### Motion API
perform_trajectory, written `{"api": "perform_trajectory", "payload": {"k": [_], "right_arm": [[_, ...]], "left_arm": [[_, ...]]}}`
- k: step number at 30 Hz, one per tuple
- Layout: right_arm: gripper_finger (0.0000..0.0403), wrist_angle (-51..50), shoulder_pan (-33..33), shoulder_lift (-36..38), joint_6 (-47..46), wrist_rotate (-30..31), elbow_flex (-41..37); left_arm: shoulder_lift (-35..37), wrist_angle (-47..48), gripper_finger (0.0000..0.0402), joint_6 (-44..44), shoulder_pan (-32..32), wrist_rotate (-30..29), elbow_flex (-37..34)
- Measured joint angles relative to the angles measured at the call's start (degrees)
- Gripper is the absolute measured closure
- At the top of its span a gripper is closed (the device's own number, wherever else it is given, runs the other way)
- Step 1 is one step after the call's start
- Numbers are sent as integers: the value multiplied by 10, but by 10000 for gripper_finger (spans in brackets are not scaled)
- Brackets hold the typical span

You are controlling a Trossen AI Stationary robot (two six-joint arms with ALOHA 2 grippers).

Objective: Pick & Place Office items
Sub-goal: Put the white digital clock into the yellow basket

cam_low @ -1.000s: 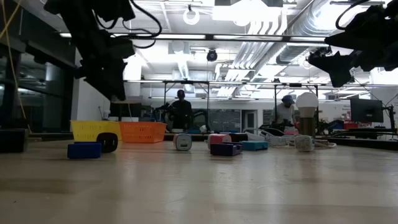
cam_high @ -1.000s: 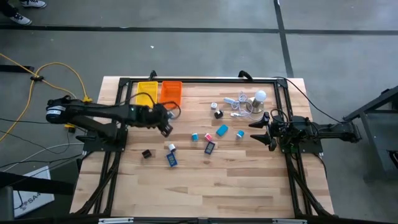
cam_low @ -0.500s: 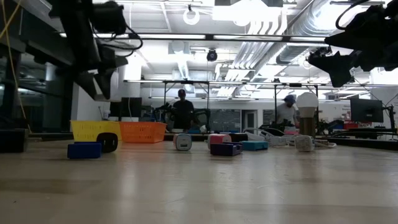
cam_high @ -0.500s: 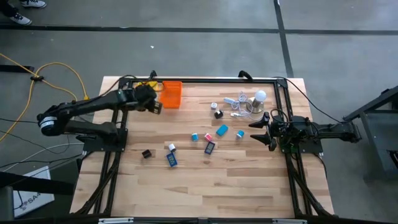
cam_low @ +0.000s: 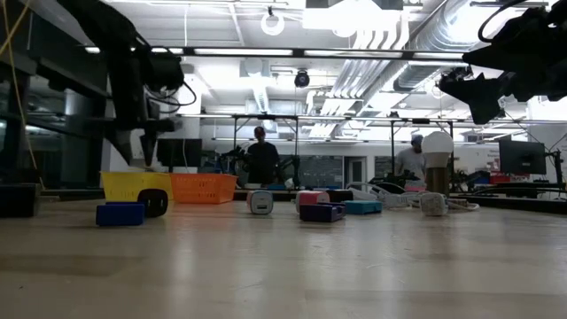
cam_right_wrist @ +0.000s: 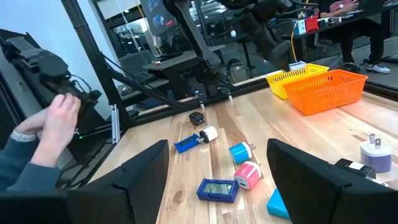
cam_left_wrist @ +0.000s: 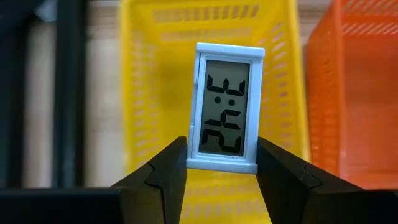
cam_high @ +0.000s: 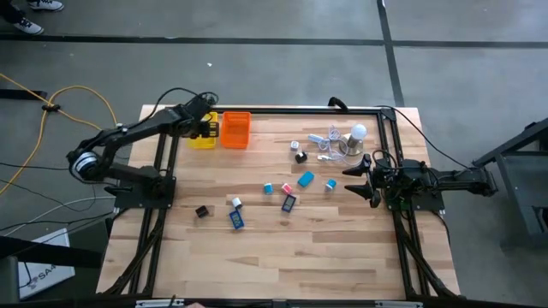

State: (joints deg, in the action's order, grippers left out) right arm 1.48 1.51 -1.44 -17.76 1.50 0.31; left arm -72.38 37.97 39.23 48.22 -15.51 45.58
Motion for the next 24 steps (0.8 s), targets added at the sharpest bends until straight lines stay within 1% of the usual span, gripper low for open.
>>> {"api": "perform_trajectory", "payload": {"k": [6,12,17,24], "right_arm": [[144,0,0,0,0,0,0],[144,0,0,0,0,0,0],[144,0,0,0,0,0,0],[144,0,0,0,0,0,0]], "left_arm": [[-50,-35,243,14,23,1,0],[-82,-65,243,16,38,-8,0],[-102,-105,243,2,39,-30,0],[-124,-121,243,0,39,-28,0]]}}
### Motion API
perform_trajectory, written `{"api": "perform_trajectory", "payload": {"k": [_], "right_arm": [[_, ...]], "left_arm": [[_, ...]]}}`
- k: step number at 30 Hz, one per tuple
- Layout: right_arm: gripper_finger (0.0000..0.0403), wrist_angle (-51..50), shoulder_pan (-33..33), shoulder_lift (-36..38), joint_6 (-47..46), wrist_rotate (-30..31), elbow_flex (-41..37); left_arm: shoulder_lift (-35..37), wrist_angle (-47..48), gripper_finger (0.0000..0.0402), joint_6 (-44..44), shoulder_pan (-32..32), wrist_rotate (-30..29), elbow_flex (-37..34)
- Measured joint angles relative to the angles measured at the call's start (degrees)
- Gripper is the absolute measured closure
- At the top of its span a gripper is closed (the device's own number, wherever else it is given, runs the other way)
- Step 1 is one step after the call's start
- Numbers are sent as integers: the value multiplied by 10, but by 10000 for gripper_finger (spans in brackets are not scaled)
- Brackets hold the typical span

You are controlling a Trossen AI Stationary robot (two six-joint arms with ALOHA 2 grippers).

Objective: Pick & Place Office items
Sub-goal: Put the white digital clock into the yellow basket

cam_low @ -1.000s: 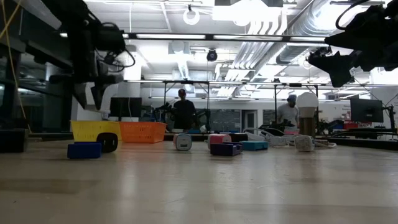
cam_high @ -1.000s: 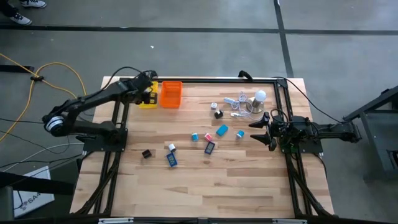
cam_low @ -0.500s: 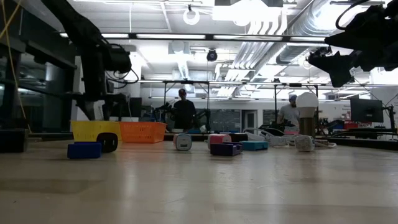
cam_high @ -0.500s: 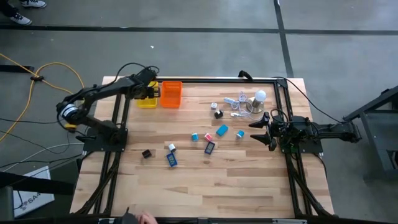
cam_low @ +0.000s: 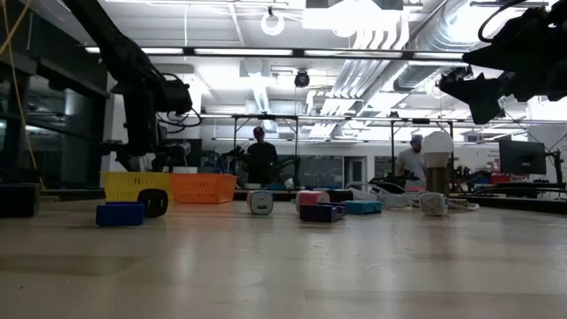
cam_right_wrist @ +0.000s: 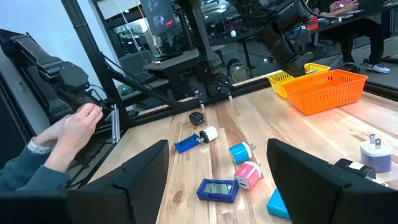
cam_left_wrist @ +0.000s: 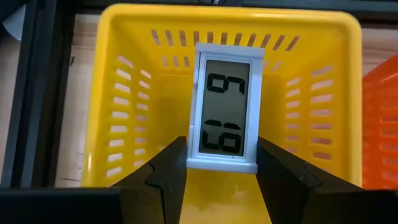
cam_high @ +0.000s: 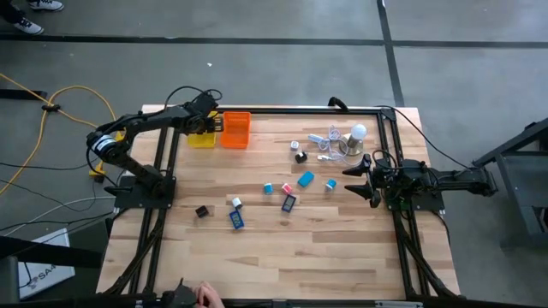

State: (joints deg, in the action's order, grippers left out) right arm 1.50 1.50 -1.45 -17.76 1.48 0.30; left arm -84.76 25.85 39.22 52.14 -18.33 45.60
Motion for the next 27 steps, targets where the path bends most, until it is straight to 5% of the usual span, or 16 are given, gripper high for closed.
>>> {"api": "perform_trajectory", "payload": {"k": [27], "right_arm": [[144,0,0,0,0,-1,0]], "left_arm": [[-4,23,243,20,-17,8,0]]}}
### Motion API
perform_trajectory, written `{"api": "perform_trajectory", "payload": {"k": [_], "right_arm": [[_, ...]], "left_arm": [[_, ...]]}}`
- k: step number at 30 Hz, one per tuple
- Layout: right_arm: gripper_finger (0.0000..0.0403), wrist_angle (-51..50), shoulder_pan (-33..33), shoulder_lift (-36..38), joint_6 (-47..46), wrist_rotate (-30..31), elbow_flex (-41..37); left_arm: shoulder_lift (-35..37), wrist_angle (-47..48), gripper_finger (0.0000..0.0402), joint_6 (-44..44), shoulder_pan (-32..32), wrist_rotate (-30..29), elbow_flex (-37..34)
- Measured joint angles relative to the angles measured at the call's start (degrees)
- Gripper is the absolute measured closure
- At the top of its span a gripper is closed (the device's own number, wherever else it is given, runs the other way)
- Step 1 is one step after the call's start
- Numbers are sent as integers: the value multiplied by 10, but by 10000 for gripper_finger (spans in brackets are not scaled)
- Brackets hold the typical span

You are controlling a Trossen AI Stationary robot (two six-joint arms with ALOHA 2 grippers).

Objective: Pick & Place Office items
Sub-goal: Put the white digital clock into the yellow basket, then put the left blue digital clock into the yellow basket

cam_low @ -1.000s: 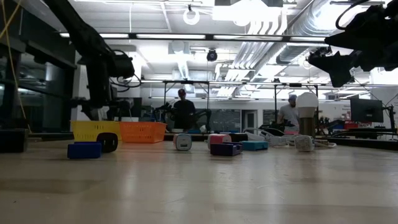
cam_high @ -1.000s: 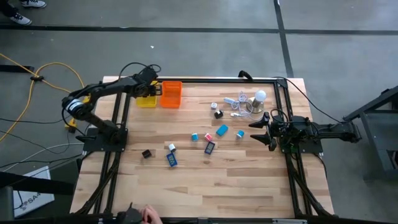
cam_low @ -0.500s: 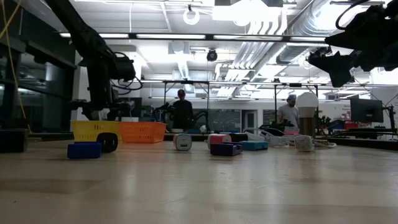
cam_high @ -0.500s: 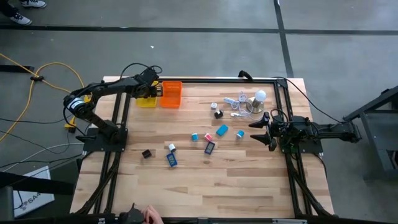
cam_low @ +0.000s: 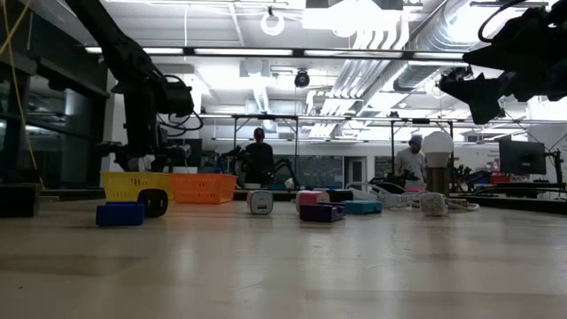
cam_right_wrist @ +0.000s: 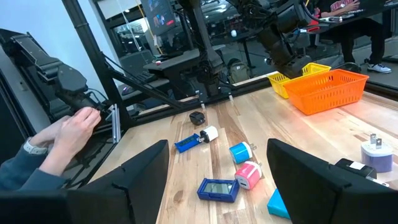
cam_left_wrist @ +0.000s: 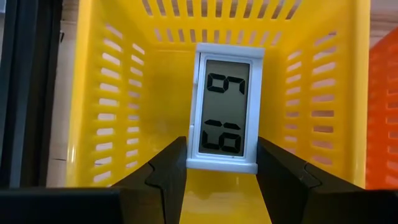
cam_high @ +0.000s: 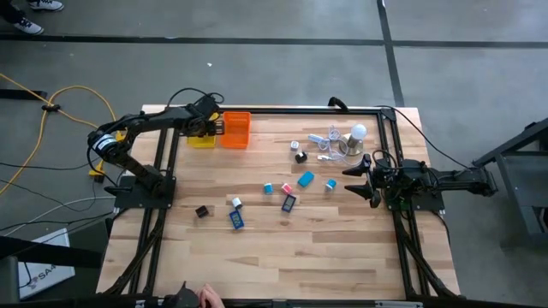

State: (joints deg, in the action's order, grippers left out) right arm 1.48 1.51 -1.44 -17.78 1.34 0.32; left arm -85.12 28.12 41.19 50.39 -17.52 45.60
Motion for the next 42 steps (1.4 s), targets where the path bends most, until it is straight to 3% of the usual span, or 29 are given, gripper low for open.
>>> {"api": "perform_trajectory", "payload": {"k": [25,34,42], "right_arm": [[144,0,0,0,0,0,0],[144,0,0,0,0,0,0],[144,0,0,0,0,0,0]], "left_arm": [[0,2,242,4,0,0,0],[0,4,210,4,0,-1,0],[0,4,206,4,0,-2,0]]}}
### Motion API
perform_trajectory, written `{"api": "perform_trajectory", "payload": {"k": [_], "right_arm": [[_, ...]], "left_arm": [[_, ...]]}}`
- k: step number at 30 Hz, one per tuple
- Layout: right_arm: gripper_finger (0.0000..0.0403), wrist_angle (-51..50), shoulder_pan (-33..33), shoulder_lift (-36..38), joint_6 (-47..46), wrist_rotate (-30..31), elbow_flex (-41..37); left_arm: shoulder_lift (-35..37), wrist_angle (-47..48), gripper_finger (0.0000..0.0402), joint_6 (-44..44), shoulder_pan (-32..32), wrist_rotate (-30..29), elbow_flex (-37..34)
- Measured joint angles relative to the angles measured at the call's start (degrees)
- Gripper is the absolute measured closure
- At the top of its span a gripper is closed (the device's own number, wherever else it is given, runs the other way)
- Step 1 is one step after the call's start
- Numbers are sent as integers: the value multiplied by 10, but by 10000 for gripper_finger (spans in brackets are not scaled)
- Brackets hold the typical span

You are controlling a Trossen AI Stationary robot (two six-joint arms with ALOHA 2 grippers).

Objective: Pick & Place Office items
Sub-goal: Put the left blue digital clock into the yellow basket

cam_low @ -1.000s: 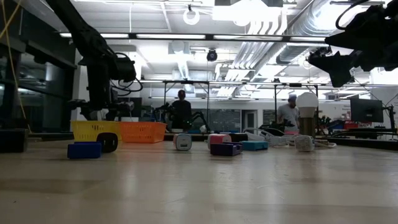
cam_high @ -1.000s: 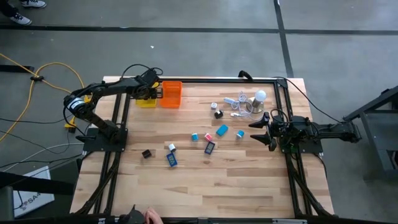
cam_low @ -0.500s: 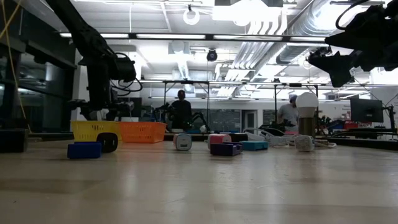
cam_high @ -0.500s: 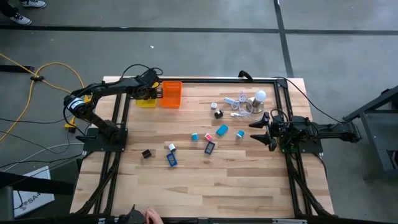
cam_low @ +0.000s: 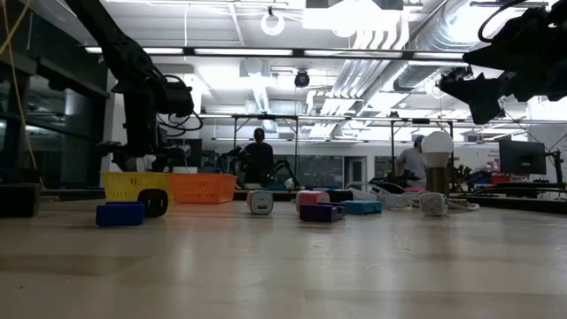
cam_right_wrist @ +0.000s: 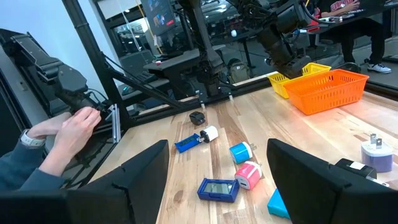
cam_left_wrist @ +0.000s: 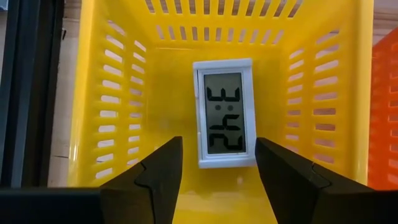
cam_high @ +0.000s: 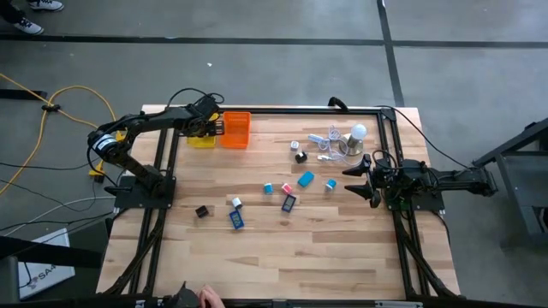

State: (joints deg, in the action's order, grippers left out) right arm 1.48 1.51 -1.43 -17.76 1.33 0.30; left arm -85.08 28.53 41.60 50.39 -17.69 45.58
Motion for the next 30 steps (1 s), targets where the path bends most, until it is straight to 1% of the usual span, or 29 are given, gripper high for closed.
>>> {"api": "perform_trajectory", "payload": {"k": [20,25,30], "right_arm": [[144,0,0,0,0,0,0],[144,0,0,0,0,0,0],[144,0,0,0,0,0,0]], "left_arm": [[5,-8,206,0,0,1,0],[29,-6,206,-2,1,2,0],[70,0,206,-23,1,2,0]]}}
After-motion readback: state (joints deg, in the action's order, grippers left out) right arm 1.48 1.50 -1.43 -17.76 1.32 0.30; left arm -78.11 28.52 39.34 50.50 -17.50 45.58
